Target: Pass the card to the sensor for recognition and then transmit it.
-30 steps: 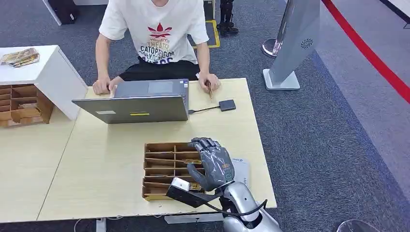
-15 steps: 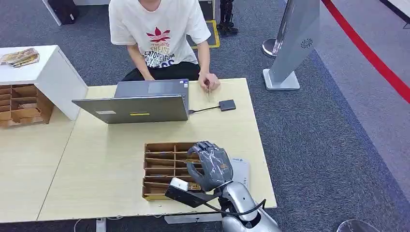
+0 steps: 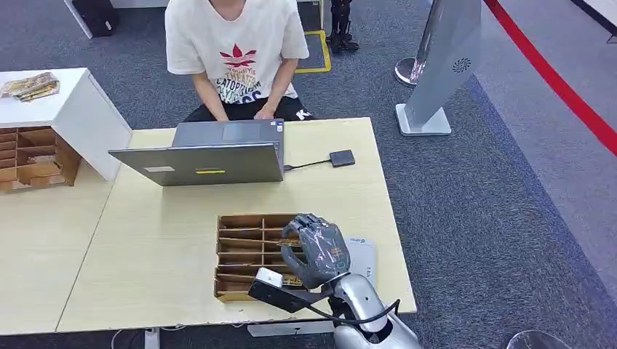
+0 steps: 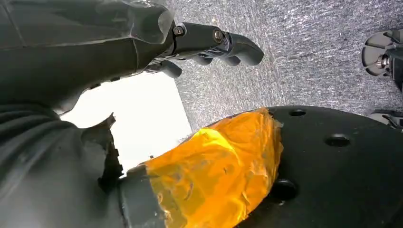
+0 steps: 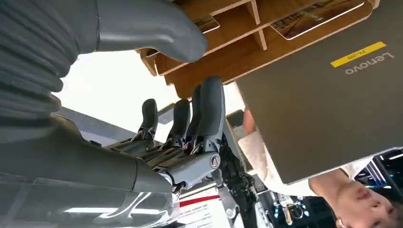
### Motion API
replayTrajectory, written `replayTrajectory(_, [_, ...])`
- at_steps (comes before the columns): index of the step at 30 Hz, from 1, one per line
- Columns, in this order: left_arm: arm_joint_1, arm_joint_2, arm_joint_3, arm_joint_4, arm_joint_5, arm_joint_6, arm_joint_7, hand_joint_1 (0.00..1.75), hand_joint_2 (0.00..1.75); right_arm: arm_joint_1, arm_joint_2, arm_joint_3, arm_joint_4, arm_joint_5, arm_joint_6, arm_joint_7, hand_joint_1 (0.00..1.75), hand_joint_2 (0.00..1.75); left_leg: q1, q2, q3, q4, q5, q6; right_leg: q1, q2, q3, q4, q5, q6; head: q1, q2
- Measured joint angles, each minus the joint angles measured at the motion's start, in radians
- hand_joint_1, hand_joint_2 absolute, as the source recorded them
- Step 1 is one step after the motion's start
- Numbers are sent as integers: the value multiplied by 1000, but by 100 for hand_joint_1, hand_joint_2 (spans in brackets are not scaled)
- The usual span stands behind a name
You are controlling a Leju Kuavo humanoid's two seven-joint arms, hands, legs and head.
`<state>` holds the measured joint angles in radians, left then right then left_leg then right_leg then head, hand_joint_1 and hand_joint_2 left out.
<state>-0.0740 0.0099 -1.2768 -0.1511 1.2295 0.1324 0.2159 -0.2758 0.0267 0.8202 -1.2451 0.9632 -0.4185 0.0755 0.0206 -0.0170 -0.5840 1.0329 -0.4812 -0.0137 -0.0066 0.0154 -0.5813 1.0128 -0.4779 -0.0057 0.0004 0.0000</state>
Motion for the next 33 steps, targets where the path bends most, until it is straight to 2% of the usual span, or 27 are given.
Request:
replayTrajectory(3, [0, 0, 0, 0, 0, 0, 0, 0, 0, 0, 2, 0, 0, 0, 0, 0, 93, 175, 0, 0, 0, 0, 0, 0, 0, 0, 0, 0, 0, 0, 0, 0])
replayTrajectory(6, [0, 0, 0, 0, 0, 0, 0, 0, 0, 0, 2, 0, 0, 0, 0, 0, 99, 175, 0, 0, 0, 0, 0, 0, 0, 0, 0, 0, 0, 0, 0, 0])
replayTrajectory(7, [0, 0, 0, 0, 0, 0, 0, 0, 0, 0, 3, 0, 1, -2, 1, 0, 91, 175, 0, 0, 0, 0, 0, 0, 0, 0, 0, 0, 0, 0, 0, 0])
replayTrajectory(9, [0, 0, 0, 0, 1, 1, 2, 0, 0, 0, 6, 0, 6, -5, 4, -2, 96, 175, 0, 0, 0, 0, 0, 0, 0, 0, 0, 0, 0, 0, 0, 0])
replayTrajectory(14, [0, 0, 0, 0, 3, 1, 2, 0, 0, 0, 13, 0, 7, -14, 14, -7, 87, 175, 0, 0, 0, 0, 0, 0, 0, 0, 0, 0, 0, 0, 0, 0])
replayTrajectory(17, [0, 0, 0, 0, 4, 1, 2, 0, 0, 0, 15, 0, 7, -16, 19, -9, 94, 175, 0, 0, 0, 0, 0, 0, 0, 0, 0, 0, 0, 0, 0, 0])
replayTrajectory(18, [0, 0, 0, 0, 5, 1, 2, 0, 0, 0, 15, 0, 8, -18, 19, -10, 91, 175, 0, 0, 0, 0, 0, 0, 0, 0, 0, 0, 0, 0, 0, 0])
replayTrajectory(19, [0, 0, 0, 0, 5, 1, 2, 0, 0, 0, 16, 0, 9, -19, 20, -10, 96, 175, 0, 0, 0, 0, 0, 0, 0, 0, 0, 0, 0, 0, 0, 0])
replayTrajectory(22, [0, 0, 0, 0, 9, 1, 2, 0, 0, 2, 21, 2, 10, -21, 21, -11, 96, 175, 0, 0, 0, 0, 0, 0, 0, 0, 0, 0, 0, 0, 0, 0])
replayTrajectory(25, [0, 0, 0, 0, 14, 1, 3, 0, 0, 5, 21, 4, -1, -22, 21, -13, 87, 175, 0, 0, 0, 0, 0, 0, 0, 0, 0, 0, 0, 0, 0, 0])
replayTrajectory(31, [0, 0, 0, 0, 24, 1, 3, 0, 0, 11, 21, 12, -41, -42, 33, -24, 89, 175, 0, 0, 0, 0, 0, 0, 0, 0, 0, 0, 0, 0, 0, 0])
replayTrajectory(33, [0, 0, 0, 0, 24, 1, 3, 0, 0, 12, 20, 17, -45, -45, 39, -23, 96, 175, 0, 0, 0, 0, 0, 0, 0, 0, 0, 0, 0, 0, 0, 0])
